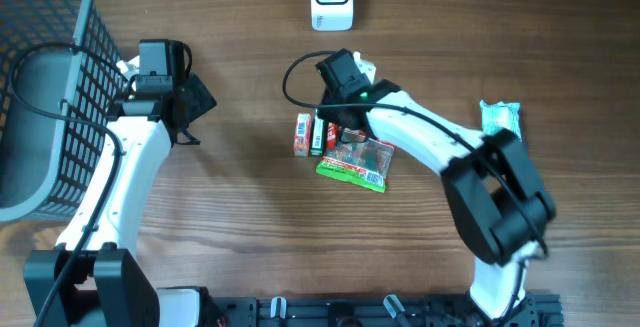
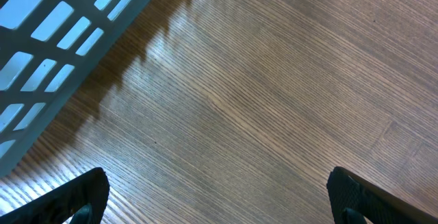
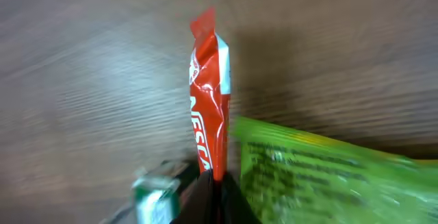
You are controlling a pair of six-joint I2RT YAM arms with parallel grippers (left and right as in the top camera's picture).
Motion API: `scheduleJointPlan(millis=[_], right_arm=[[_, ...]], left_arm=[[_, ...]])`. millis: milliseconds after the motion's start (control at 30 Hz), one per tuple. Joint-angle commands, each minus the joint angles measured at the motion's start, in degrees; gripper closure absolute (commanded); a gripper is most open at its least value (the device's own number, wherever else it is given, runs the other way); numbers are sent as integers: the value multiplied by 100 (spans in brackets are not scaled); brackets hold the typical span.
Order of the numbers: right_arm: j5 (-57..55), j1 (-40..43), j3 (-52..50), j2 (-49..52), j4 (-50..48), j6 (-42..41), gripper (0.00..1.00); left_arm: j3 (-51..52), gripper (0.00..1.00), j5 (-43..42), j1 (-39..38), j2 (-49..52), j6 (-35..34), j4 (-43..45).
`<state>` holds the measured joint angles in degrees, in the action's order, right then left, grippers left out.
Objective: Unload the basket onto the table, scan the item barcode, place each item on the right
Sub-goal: 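Grasp the red Nescafe sachet with the right gripper and pull it right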
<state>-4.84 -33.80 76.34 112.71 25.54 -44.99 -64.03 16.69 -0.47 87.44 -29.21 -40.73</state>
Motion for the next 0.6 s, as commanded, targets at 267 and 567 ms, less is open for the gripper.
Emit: scheduleJointPlan(millis=[267, 567], right_arm=[[-1764, 313, 9, -2310, 2267, 2127, 96], [-2739, 717, -1102, -1563, 2020, 2188, 96]], left_arm=[[-4, 0, 74, 22, 28, 48, 15], [-4, 0, 74, 22, 28, 48, 15]])
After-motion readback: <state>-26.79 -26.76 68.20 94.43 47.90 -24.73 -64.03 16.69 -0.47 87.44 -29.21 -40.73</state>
